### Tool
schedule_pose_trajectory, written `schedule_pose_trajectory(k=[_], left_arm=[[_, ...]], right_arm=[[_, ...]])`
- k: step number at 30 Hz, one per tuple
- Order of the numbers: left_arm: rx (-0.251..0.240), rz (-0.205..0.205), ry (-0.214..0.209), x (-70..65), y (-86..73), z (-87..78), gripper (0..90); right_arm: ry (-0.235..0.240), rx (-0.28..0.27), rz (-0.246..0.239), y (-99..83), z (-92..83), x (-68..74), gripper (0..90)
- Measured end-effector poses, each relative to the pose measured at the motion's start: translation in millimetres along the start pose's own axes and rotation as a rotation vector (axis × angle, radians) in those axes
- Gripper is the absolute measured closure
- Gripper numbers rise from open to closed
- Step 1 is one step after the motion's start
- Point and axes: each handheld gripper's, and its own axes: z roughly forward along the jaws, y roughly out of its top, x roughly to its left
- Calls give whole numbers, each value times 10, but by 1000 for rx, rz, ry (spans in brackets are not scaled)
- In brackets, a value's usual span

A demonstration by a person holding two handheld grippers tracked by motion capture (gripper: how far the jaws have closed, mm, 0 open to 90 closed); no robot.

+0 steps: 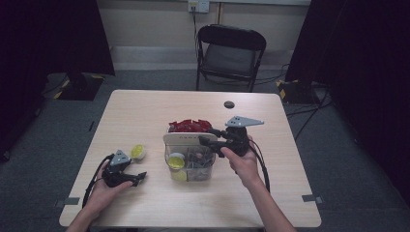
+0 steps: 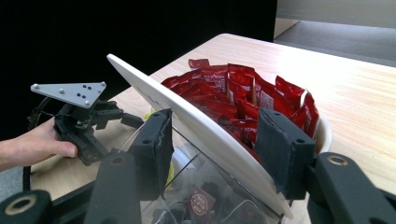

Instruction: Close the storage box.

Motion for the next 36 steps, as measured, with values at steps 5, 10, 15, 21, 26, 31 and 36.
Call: schedule_pose_trajectory(k=[5, 10, 15, 21, 26, 31, 36], left_arm=[[0, 1, 0, 1, 0, 0, 154], [1, 2, 0, 1, 0, -1, 153], [0, -2, 0, -1, -1, 0, 153], [-1, 1, 1, 1, 0, 0, 153], [-4, 0, -1, 5, 4, 5, 149], [-1, 4, -1, 7, 4, 3, 150], [1, 5, 0, 7, 2, 0, 150]], right_arm=[[3, 9, 4, -22, 3, -6, 457], [2, 13, 6, -55, 5, 10, 441], [11, 24, -3, -90, -16, 49, 416], [41, 27, 8, -116, -31, 49, 387], [50, 35, -6, -130, -50, 52, 382], [47, 44, -1, -160, -33, 60, 346], [29, 55, -24, -186, -32, 106, 331]])
